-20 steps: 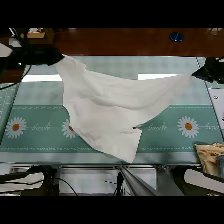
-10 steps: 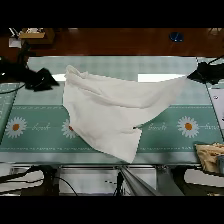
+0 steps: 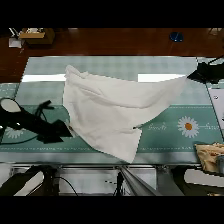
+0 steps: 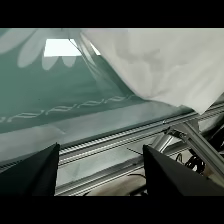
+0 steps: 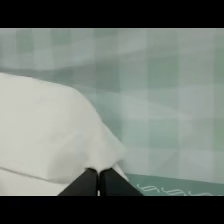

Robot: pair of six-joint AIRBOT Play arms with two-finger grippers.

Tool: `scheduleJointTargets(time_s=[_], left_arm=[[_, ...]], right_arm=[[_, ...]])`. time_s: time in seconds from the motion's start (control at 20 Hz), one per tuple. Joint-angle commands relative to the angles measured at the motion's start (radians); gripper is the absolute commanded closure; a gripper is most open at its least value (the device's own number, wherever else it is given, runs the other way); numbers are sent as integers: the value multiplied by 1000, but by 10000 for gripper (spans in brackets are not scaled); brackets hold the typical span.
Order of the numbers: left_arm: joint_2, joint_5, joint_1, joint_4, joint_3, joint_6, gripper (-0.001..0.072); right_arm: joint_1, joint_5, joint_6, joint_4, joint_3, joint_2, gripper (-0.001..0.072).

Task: Fold the shirts.

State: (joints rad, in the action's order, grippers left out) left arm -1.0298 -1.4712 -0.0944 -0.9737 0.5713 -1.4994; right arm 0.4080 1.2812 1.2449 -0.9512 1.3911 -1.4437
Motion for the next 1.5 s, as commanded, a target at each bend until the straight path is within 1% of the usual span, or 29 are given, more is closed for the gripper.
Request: scheduleJointTargets(time_s=[0.0, 0.1, 0.15, 0.2, 0.35, 0.55, 0.6, 0.7, 0.8, 0.9, 0.95, 1.0, 1.05, 1.15, 1.25, 1.35, 1.45], left_arm=[[21, 174, 153, 142, -120, -17, 89], [3, 297, 241, 224, -119, -17, 90], [-14, 337, 278, 245, -119, -17, 90], [-41, 361, 312, 254, -117, -18, 91], [-145, 368, 385, 260, -116, -24, 92], [-200, 390, 406, 261, -115, -25, 95], [-201, 420, 406, 278, -114, -25, 109], [-202, 508, 407, 365, -113, -24, 116], [-202, 597, 425, 446, -113, -24, 283], [-209, 648, 457, 473, -113, -24, 397], [-217, 655, 474, 473, -113, -24, 426], [-226, 656, 486, 474, -113, -8, 590], [-232, 655, 495, 474, -113, 26, 686], [-225, 622, 491, 475, -105, 58, 687], [-182, 547, 465, 474, -64, 128, 688], [-69, 489, 402, 473, 14, 173, 689], [92, 471, 293, 473, 145, 180, 689]], right_arm=[[0, 9, -1, 0, 0, 0, 686], [0, 10, -1, 0, -1, 0, 686], [0, 11, -1, 0, -1, -1, 686], [0, 10, -1, 0, 0, 0, 686], [0, 10, -1, 0, -1, 0, 686], [0, 10, -1, 0, -1, 0, 686], [0, 9, -1, 0, -1, 0, 686], [0, 9, -1, 0, 0, -1, 686], [0, 13, -1, 0, 0, 0, 686], [0, 18, -1, 0, 0, 0, 686], [0, 19, -1, 0, -1, 0, 686], [0, 19, -1, -1, 0, 0, 686], [0, 20, -1, -1, 0, 0, 686], [0, 24, -1, 0, 0, 0, 686], [1, 24, -1, 1, 0, 5, 686], [3, 11, -1, 16, 0, 35, 686], [8, -26, -2, 72, 3, 97, 686]])
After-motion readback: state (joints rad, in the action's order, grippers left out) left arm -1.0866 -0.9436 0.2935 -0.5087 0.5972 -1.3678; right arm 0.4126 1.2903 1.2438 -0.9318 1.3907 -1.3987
